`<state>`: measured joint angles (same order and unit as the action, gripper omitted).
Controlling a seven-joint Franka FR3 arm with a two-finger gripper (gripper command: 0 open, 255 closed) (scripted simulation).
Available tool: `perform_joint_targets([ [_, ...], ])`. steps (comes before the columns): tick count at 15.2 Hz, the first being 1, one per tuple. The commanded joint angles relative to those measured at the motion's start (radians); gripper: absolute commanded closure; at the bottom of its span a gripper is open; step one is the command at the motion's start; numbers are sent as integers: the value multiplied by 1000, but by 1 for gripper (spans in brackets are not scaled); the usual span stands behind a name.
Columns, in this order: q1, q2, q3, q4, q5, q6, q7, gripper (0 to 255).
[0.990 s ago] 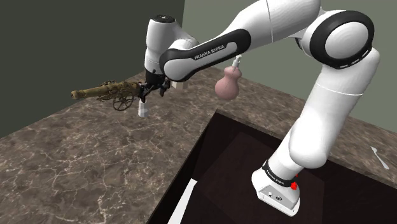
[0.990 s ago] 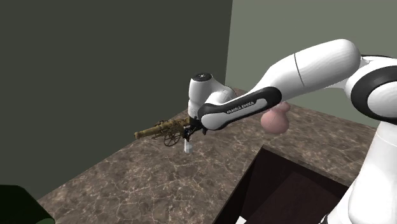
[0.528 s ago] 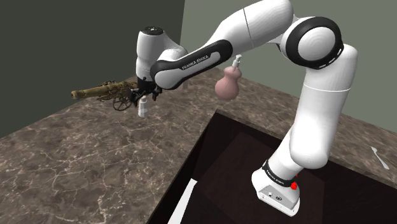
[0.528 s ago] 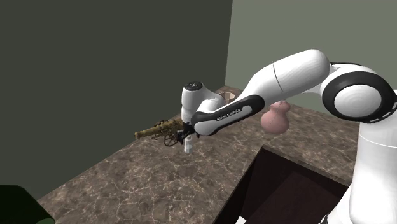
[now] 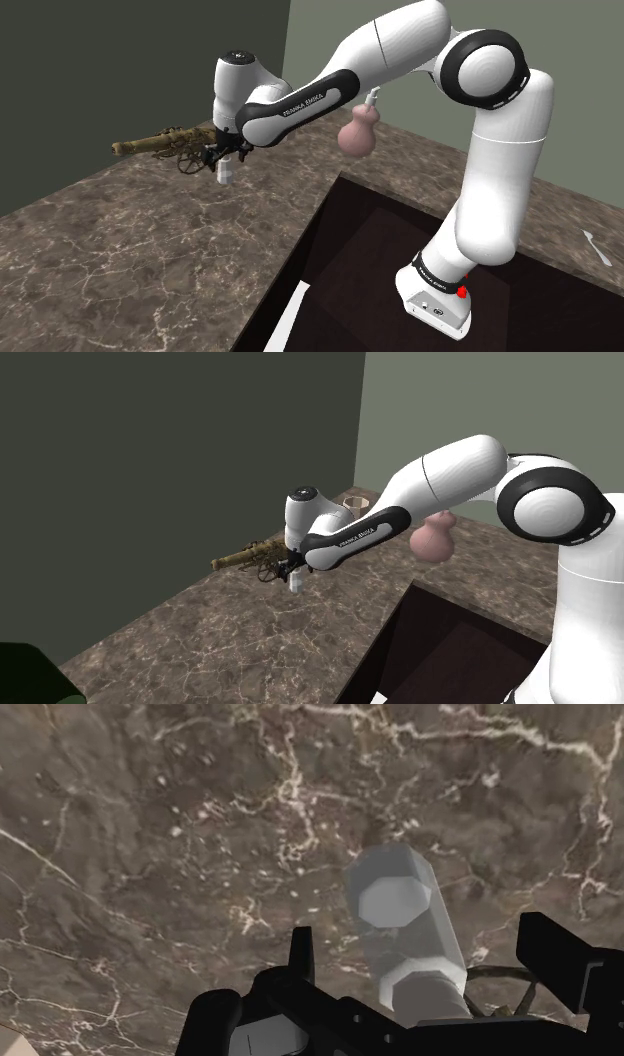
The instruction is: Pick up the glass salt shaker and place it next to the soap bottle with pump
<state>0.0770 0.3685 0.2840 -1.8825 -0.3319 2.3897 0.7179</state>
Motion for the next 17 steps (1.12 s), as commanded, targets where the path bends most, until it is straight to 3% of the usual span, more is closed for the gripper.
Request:
perform_joint_targets([
  [1,0,0,0,0,0,0,0,0],
  [2,0,0,0,0,0,0,0,0],
  [3,0,0,0,0,0,0,0,255],
  [12,0,0,0,0,0,0,0,255],
  [17,-7,-35,11,20,24,-52,-22,255],
])
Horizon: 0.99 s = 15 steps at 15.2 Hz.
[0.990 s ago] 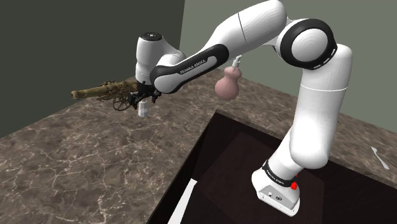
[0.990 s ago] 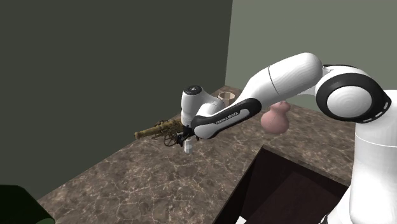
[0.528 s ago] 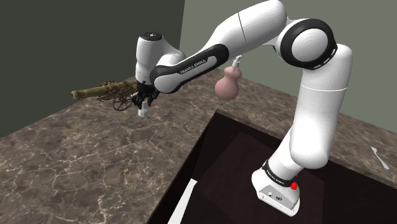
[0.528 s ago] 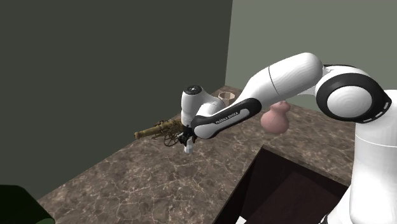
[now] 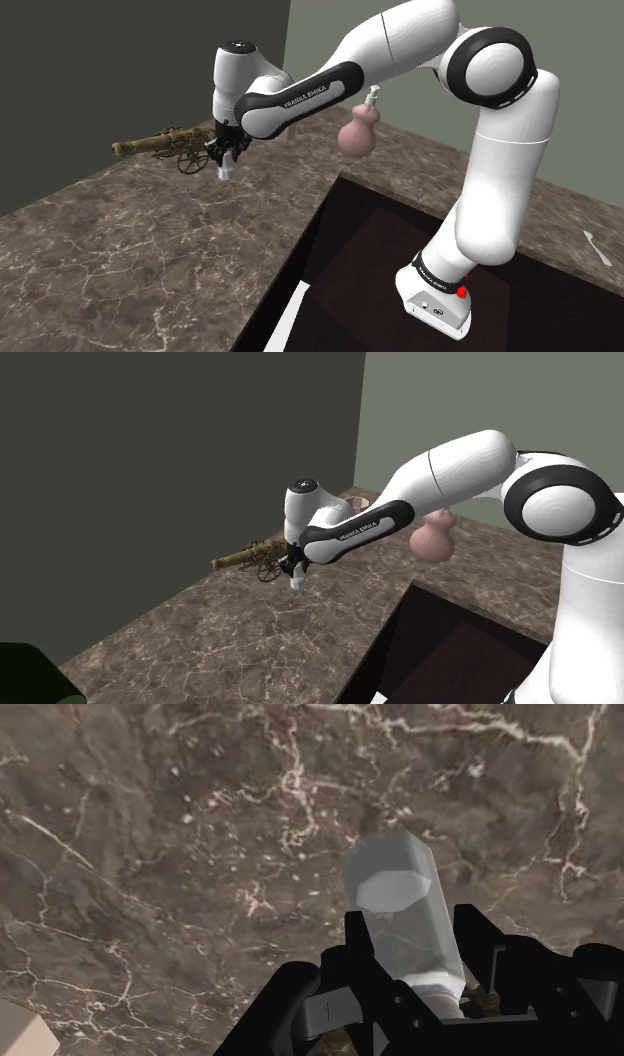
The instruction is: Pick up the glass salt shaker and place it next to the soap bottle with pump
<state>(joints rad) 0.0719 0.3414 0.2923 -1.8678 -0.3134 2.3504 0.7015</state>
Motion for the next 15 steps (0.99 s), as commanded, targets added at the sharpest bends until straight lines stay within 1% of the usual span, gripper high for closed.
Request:
perform_joint_targets([
  [1,-3,-14,4,11,10,-24,-9,255],
  [15,-12,-88,23,103,64,-182,-60,255],
])
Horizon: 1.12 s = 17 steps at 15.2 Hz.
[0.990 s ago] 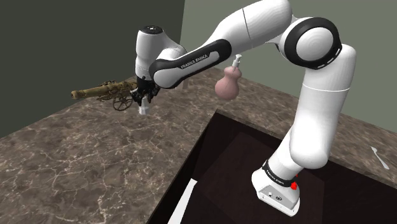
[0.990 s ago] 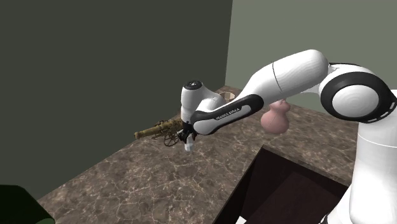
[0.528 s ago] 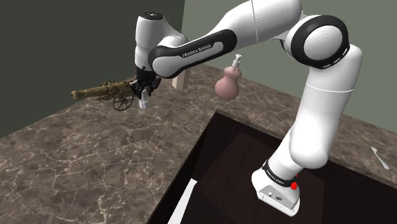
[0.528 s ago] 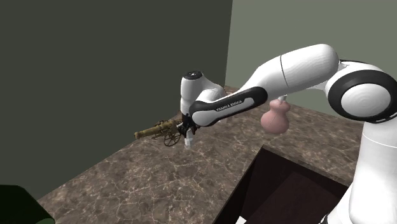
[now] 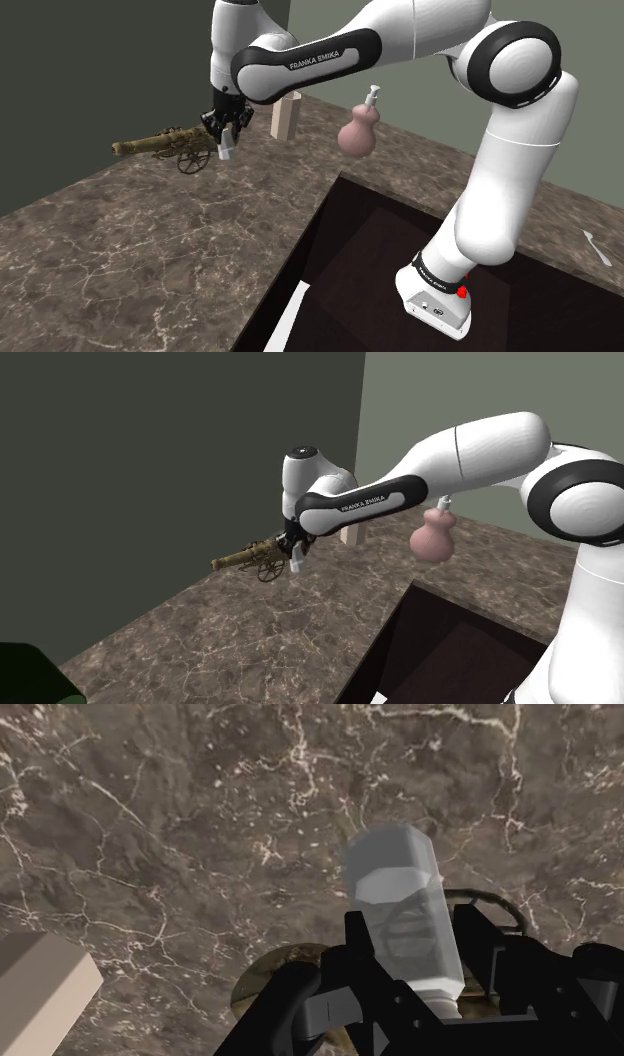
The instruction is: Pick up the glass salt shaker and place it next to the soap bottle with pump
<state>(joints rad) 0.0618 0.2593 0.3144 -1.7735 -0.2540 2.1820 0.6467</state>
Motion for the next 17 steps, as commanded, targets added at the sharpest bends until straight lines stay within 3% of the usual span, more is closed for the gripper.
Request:
perform_joint_targets([
  [1,-2,-9,2,17,7,-25,-8,255],
  [17,1,-42,11,188,38,-224,-49,255],
])
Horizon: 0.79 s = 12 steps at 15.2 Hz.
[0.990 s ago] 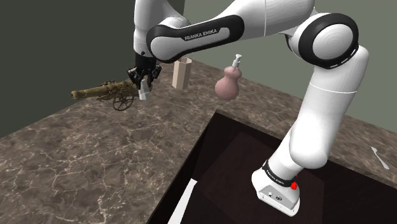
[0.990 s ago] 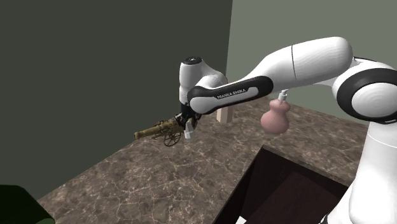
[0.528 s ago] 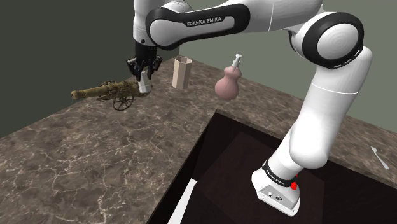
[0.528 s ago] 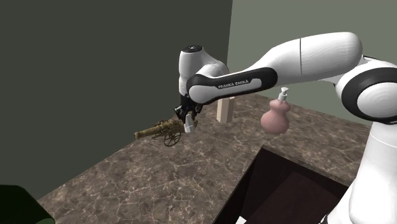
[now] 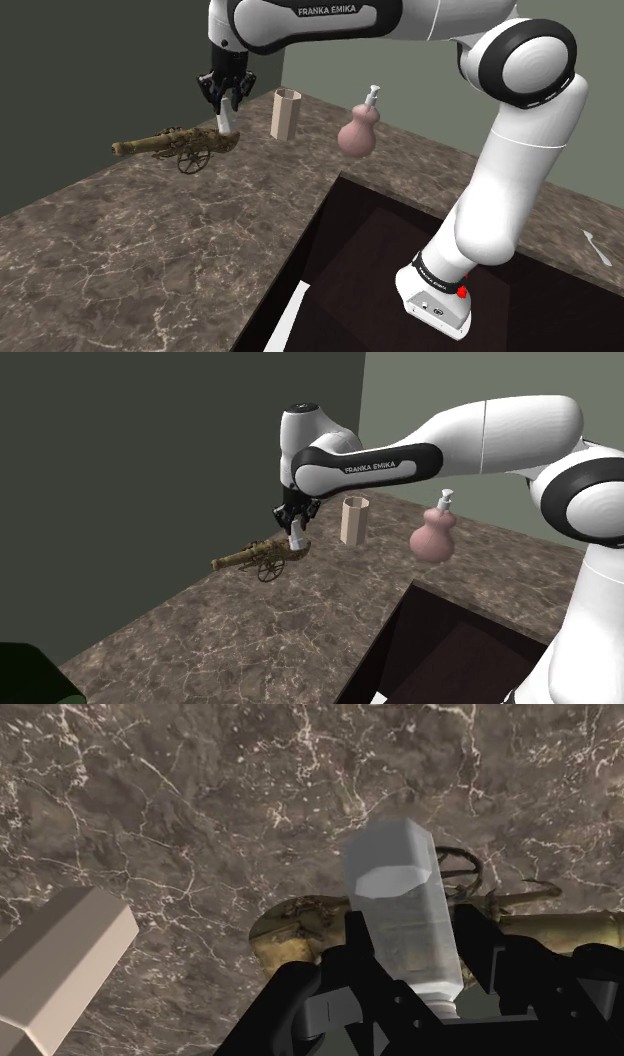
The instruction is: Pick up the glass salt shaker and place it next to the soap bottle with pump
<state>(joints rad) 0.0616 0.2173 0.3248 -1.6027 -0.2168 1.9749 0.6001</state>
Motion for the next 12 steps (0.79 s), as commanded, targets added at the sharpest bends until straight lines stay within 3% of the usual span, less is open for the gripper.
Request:
perform_joint_targets([
  [1,2,0,1,30,2,-30,-4,255],
  [12,13,16,5,200,3,-184,-23,255],
])
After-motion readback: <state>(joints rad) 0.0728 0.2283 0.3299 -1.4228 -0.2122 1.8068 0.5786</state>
